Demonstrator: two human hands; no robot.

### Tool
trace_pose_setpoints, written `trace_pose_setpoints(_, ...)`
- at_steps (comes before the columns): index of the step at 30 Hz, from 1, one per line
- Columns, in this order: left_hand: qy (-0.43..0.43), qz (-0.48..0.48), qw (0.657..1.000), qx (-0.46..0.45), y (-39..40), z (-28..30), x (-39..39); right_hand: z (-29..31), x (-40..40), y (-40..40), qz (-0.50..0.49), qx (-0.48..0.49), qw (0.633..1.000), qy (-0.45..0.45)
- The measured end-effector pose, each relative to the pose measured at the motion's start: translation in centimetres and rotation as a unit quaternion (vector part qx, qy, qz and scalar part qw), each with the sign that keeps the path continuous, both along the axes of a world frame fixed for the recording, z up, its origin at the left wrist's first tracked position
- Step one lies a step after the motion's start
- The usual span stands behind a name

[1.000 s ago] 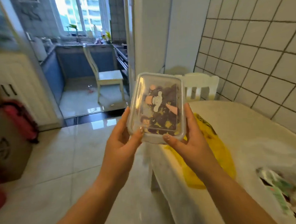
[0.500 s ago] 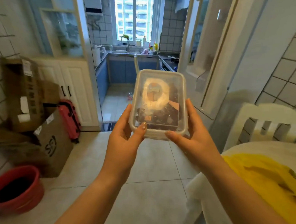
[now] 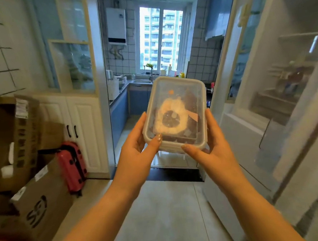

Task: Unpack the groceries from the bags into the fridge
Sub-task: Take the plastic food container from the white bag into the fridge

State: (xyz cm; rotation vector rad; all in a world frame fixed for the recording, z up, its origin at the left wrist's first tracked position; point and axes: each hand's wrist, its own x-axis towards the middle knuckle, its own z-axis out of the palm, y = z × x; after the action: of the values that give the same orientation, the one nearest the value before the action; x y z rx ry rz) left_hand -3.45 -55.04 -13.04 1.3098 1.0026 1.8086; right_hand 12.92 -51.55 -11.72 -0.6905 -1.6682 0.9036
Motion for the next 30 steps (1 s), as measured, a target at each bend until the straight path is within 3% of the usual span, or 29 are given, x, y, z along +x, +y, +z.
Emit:
trace_pose_setpoints(9,0.026,-0.042,0.998,0.03,20.6,0.4,-1.4,0.4,-1.2,18.3,-0.076,0.017,0.997,0.006)
trace_pose_setpoints(17,0.047,-0.164,0.984,0.054,42.1,2.4,-1.4,1.8,-0.9,36.0,-0.203,0.035,0.978,0.024)
trace_pose_setpoints(30,0.068,-0.332,0.932,0.132,65.9,8.7,12.7,8.0,11.2,53.9,-0.409,0.108,0.906,-0.027)
